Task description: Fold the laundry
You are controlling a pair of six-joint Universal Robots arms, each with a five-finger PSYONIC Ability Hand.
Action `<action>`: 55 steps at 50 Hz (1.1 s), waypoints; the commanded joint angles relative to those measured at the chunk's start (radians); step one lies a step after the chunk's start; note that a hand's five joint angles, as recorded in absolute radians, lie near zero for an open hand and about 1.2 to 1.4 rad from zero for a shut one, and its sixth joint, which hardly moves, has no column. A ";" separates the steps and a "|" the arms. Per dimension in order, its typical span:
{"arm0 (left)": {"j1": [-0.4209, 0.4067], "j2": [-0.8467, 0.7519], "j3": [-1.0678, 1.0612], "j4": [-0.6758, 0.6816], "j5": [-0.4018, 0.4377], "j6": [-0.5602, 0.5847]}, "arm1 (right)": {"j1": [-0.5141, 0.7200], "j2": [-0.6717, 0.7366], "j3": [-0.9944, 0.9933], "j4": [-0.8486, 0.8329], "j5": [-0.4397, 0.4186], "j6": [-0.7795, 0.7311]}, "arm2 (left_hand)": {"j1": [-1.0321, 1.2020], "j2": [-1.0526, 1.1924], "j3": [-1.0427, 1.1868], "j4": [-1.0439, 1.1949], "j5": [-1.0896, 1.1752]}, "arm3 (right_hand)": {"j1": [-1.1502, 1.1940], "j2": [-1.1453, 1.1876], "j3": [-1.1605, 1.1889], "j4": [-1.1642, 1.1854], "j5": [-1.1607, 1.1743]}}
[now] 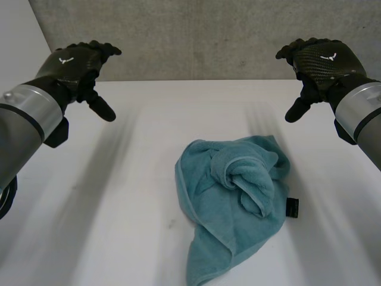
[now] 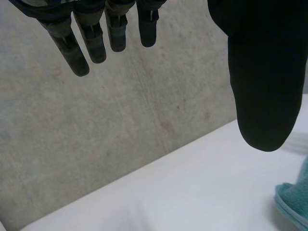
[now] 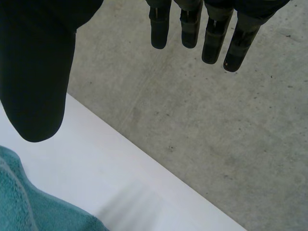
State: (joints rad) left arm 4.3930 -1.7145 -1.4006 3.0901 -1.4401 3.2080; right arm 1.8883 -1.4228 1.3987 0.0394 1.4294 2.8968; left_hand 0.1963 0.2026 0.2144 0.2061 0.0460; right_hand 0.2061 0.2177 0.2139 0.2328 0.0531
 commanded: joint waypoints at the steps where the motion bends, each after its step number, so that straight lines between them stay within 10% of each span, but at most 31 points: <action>1: -0.036 -0.066 0.009 -0.008 -0.005 -0.007 | 0.003 0.022 0.005 0.020 0.002 -0.115 | -0.003 -0.010 -0.021 -0.013 -0.028 | -0.032 -0.043 -0.039 -0.058 -0.053; 14: -0.158 -0.218 0.025 -0.057 -0.054 -0.264 | 0.009 0.122 -0.047 0.258 -0.017 -0.294 | 0.082 0.075 0.064 0.072 0.058 | -0.032 -0.043 -0.039 -0.058 -0.053; 27: -0.253 -0.444 0.058 -0.061 -0.135 -0.528 | -0.006 0.269 0.032 0.168 -0.268 -0.071 | 0.208 0.202 0.190 0.198 0.184 | -0.032 -0.043 -0.039 -0.058 -0.053; 31: -0.276 -0.497 0.091 -0.053 -0.167 -0.550 | -0.006 0.291 0.058 0.125 -0.270 -0.056 | 0.202 0.196 0.184 0.192 0.178 | 0.277 0.265 0.269 0.250 0.255; 33: -0.276 -0.504 0.094 -0.053 -0.177 -0.551 | -0.006 0.292 0.109 0.038 -0.276 -0.051 | 0.202 0.196 0.184 0.192 0.178 | 1.043 1.032 1.036 1.017 1.022; 55: -0.313 -0.636 0.209 -0.038 -0.224 -0.548 | -0.026 -0.174 0.456 -0.064 -0.398 -0.060 | 0.214 0.208 0.196 0.204 0.190 | 1.190 1.179 1.182 1.163 1.169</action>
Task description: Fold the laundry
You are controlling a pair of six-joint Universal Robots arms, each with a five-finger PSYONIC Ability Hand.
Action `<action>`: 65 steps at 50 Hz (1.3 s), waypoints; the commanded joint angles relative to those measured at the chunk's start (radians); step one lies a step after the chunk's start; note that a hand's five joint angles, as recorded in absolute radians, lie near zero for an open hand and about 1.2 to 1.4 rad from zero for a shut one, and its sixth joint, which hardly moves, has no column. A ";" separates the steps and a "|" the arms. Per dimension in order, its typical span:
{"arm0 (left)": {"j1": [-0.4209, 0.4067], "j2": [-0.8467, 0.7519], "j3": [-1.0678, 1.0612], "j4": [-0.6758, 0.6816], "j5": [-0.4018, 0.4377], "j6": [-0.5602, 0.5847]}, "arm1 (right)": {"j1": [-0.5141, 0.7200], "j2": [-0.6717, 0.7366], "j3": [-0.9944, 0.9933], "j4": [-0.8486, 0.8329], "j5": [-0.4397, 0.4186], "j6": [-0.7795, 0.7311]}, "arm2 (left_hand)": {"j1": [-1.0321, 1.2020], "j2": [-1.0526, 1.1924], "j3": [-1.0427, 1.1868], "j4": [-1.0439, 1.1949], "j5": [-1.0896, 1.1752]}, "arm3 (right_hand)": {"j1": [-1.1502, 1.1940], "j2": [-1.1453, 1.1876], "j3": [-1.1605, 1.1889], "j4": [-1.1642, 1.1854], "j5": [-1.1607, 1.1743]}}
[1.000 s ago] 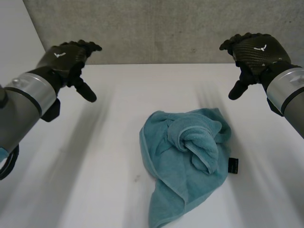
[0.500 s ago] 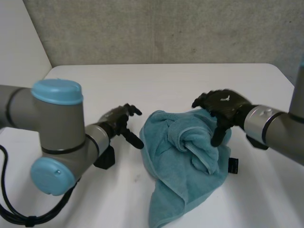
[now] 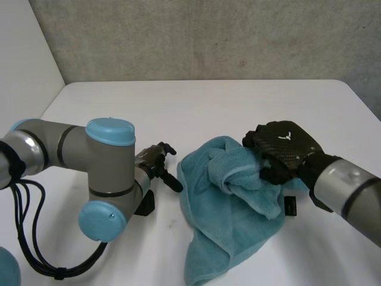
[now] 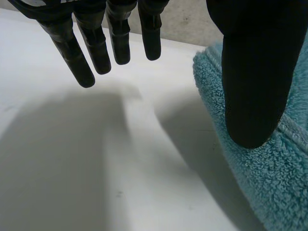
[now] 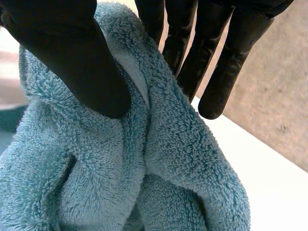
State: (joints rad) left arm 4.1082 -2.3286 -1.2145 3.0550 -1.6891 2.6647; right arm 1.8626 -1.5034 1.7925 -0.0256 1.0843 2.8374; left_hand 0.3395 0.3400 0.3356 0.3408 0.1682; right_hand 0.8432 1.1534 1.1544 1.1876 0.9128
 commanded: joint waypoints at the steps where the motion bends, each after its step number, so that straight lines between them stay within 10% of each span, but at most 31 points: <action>1: -0.032 -0.023 0.026 -0.002 0.031 -0.006 | -0.002 -0.118 0.071 0.001 -0.060 -0.001 | 0.074 0.073 0.078 0.072 0.070 | 0.553 0.243 0.242 0.209 0.309; 7: -0.061 -0.041 0.047 -0.002 0.081 -0.014 | -0.002 -0.172 0.096 -0.002 -0.058 -0.007 | 0.187 0.187 0.191 0.186 0.184 | 0.553 0.243 0.242 0.209 0.309; 11: -0.063 -0.038 0.065 0.007 0.085 -0.012 | -0.006 -0.175 0.091 -0.013 -0.047 -0.022 | 1.040 1.040 1.044 1.039 1.037 | 0.553 0.243 0.242 0.209 0.309; 29: 0.095 0.277 0.362 0.281 0.092 0.204 | 0.065 -0.029 -0.022 -0.754 0.085 -0.121 | 1.057 1.056 1.061 1.055 1.054 | 0.553 0.243 0.242 0.209 0.309; 42: 0.106 0.270 0.040 0.268 0.152 0.210 | 0.081 0.002 0.136 -0.263 -0.018 -0.174 | 1.057 1.056 1.061 1.055 1.054 | 0.553 0.243 0.242 0.209 0.309; 46: 0.107 0.262 -0.091 0.229 0.175 0.212 | 0.012 0.032 0.096 0.035 -0.003 -0.390 | 1.057 1.056 1.061 1.055 1.054 | -0.326 -0.636 -0.637 -0.670 -0.570; 50: 0.100 0.275 -0.169 0.197 0.178 0.215 | -0.069 0.025 0.027 0.180 0.011 -0.467 | 1.057 1.056 1.061 1.055 1.054 | -0.611 -0.921 -0.922 -0.955 -0.855; 65: 0.037 0.428 -0.396 0.177 0.175 0.359 | -0.057 0.181 -0.458 0.237 -0.030 0.120 | 1.057 1.056 1.061 1.055 1.054 | -0.661 -0.972 -0.973 -1.006 -0.906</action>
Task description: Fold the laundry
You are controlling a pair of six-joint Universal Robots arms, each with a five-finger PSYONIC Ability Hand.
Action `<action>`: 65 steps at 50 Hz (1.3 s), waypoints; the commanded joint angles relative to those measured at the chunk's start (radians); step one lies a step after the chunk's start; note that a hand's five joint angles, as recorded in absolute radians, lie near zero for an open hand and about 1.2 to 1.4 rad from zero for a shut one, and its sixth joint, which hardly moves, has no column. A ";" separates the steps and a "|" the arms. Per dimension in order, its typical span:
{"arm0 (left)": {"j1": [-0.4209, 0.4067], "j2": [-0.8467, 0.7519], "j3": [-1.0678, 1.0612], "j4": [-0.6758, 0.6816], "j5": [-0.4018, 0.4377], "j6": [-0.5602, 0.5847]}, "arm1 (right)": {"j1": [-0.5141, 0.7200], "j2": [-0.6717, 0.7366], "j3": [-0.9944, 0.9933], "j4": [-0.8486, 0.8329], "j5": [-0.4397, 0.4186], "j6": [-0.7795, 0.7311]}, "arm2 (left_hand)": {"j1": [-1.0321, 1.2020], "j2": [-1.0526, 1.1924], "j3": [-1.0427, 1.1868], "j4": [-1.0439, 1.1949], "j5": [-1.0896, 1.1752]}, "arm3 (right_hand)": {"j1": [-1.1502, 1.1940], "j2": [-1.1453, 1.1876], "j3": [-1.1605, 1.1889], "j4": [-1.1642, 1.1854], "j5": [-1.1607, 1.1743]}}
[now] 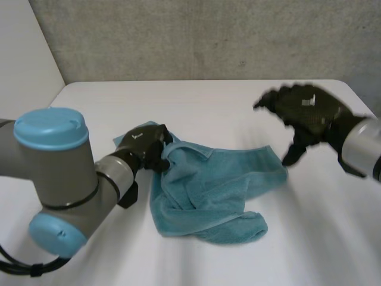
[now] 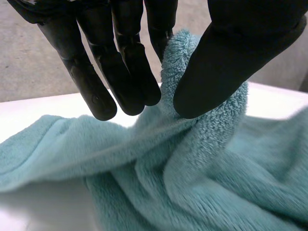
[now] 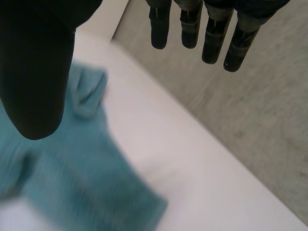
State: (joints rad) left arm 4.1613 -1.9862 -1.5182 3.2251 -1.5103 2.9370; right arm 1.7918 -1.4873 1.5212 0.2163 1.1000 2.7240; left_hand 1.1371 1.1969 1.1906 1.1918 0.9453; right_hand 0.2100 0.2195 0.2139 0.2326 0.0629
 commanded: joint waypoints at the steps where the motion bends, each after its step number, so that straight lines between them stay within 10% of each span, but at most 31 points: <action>1: -0.016 0.107 -0.111 0.007 -0.004 0.103 | 0.018 0.203 -0.217 0.003 -0.049 0.233 | 0.259 0.199 0.206 0.204 0.276 | -0.025 -0.035 -0.029 -0.048 -0.053; 18: -0.047 0.276 -0.264 0.019 -0.005 0.146 | 0.115 0.827 -0.762 0.298 -0.066 0.188 | 0.259 0.199 0.206 0.204 0.276 | 0.232 0.222 0.228 0.209 0.205; 23: -0.029 0.259 -0.246 0.064 -0.005 0.175 | 0.156 0.863 -0.802 0.298 -0.042 0.143 | 0.259 0.199 0.206 0.204 0.276 | 0.632 0.623 0.629 0.610 0.605; 25: -0.026 0.253 -0.240 0.076 -0.005 0.182 | 0.159 0.864 -0.846 0.287 -0.042 0.137 | 0.259 0.199 0.206 0.204 0.276 | 1.182 1.173 1.179 1.160 1.155; 34: 0.034 0.087 0.129 0.238 -0.013 0.387 | 0.173 0.736 -1.099 0.003 0.202 0.169 | 0.259 0.199 0.206 0.204 0.276 | 1.186 1.177 1.182 1.164 1.159; 45: 0.071 0.063 0.431 0.352 -0.021 0.430 | 0.198 0.184 -0.534 -0.534 0.244 0.191 | 0.259 0.199 0.206 0.204 0.276 | 1.186 1.177 1.182 1.164 1.159; 65: 0.002 0.142 -0.302 0.366 0.004 0.441 | 0.178 0.122 0.187 -0.341 0.247 -0.049 | 0.259 0.199 0.206 0.204 0.276 | 1.186 1.177 1.182 1.164 1.159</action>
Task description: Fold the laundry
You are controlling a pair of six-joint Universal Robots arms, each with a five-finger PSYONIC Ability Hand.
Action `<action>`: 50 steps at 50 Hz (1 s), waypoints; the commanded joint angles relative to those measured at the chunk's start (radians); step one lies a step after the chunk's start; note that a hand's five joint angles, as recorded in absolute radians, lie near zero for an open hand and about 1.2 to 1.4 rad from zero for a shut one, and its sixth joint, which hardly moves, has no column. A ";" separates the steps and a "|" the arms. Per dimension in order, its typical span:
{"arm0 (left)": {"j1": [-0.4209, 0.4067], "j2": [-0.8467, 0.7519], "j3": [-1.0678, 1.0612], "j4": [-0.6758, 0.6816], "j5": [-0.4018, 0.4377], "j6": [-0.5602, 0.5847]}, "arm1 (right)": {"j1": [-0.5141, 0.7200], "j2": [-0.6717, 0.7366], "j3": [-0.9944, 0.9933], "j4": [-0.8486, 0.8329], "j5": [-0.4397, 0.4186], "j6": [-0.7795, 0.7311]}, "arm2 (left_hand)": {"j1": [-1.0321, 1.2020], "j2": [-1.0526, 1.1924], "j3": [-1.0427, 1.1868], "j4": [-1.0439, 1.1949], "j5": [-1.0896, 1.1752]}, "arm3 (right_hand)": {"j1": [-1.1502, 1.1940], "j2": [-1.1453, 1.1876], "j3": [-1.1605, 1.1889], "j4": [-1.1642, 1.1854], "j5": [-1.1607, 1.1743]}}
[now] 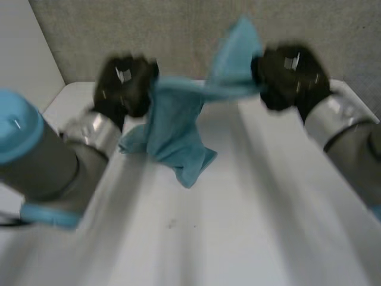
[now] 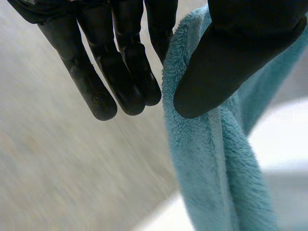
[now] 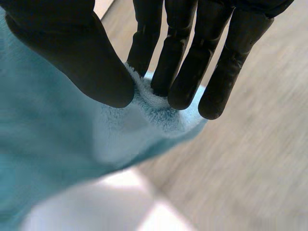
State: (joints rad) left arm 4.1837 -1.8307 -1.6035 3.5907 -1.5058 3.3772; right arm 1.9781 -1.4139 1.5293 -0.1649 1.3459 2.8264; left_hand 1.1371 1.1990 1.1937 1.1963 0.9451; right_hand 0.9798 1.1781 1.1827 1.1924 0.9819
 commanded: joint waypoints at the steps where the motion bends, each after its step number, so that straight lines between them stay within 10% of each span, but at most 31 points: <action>1: -0.022 -0.015 -0.231 -0.001 -0.001 0.001 | -0.008 0.062 0.190 0.041 0.001 -0.166 | 0.259 0.197 0.203 0.200 0.277 | 0.416 0.218 0.214 0.204 0.240; 16: 0.001 -0.033 -0.263 -0.001 -0.004 0.001 | -0.056 0.061 0.192 0.035 0.001 -0.113 | -0.903 -0.965 -0.959 -0.962 -0.885 | 0.416 0.218 0.214 0.204 0.240; 50: 0.098 -0.189 -0.155 -0.006 -0.016 -0.202 | 0.082 -0.238 -0.189 0.220 0.081 0.076 | -0.821 -0.883 -0.878 -0.880 -0.804 | 0.416 0.218 0.214 0.204 0.240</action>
State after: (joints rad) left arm 4.2830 -1.9616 -1.8143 3.5811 -1.5234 3.2676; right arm 2.0311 -1.6413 1.3570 0.0547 1.4007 2.9014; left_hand 0.2420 0.2318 0.2415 0.2328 0.0538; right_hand 0.9798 1.1781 1.1844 1.1924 0.9863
